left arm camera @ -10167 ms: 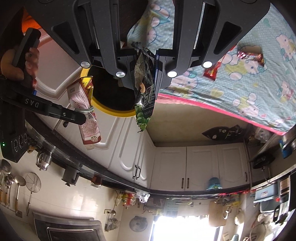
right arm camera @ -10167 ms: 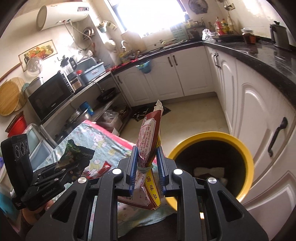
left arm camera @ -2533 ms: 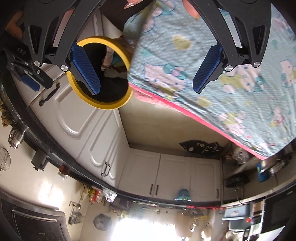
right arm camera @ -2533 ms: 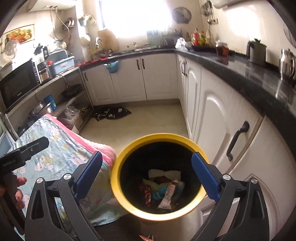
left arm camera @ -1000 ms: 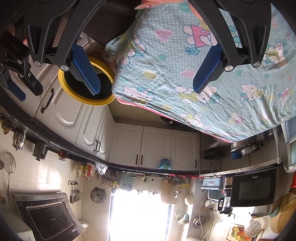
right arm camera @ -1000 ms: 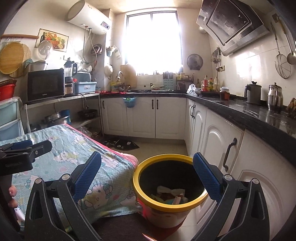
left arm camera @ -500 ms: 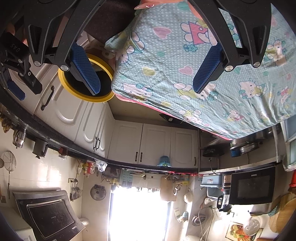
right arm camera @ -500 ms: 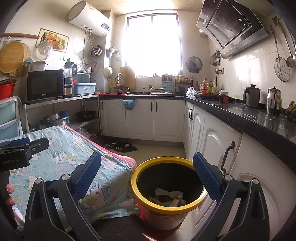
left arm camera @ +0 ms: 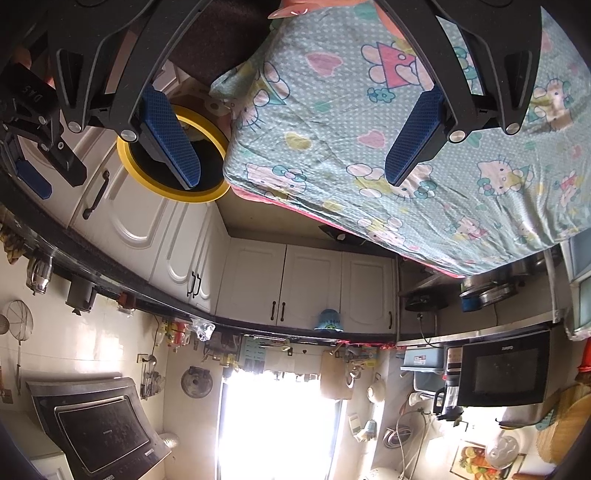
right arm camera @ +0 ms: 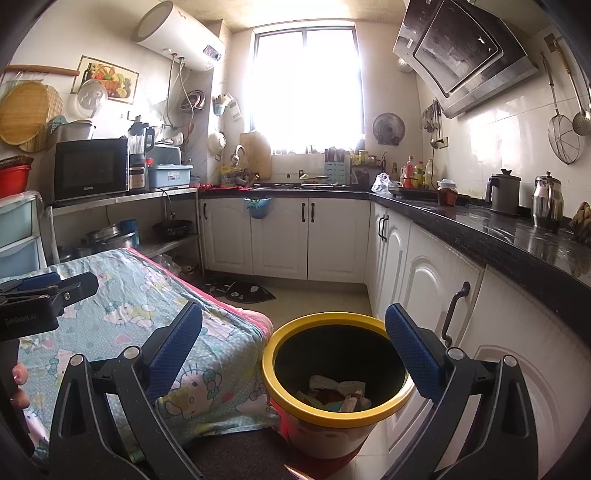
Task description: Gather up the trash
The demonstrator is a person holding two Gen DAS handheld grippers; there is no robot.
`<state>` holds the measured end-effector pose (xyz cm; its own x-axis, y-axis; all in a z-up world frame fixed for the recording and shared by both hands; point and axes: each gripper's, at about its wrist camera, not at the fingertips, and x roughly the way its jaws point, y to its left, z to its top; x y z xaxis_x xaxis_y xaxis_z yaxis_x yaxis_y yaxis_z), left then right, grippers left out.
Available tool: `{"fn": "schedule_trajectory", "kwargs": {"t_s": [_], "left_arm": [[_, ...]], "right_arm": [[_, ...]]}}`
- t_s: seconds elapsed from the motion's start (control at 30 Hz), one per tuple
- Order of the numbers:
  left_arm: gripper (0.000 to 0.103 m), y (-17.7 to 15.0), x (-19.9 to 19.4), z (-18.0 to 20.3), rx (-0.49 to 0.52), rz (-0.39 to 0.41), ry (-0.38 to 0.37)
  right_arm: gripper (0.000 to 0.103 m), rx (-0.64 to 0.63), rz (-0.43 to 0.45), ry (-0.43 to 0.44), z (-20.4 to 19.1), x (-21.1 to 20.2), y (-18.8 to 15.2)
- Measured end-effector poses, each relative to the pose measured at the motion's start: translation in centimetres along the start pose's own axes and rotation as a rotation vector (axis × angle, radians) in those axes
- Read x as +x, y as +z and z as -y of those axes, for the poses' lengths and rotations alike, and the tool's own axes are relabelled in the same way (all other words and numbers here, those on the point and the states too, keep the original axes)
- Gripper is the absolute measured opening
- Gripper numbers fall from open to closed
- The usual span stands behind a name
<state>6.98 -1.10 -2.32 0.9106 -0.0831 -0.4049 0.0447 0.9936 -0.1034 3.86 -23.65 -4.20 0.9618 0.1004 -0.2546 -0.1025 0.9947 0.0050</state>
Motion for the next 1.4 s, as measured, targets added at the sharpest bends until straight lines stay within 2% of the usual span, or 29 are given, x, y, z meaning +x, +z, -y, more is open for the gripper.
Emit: {"fn": "schedule_trajectory", "kwargs": {"t_s": [1.4], "left_arm": [[0.092, 0.3, -0.14, 0.41, -0.004, 0.004, 0.002]], "right_arm": [[0.097, -0.002, -0.002, 0.002, 0.02, 0.01, -0.05]]}}
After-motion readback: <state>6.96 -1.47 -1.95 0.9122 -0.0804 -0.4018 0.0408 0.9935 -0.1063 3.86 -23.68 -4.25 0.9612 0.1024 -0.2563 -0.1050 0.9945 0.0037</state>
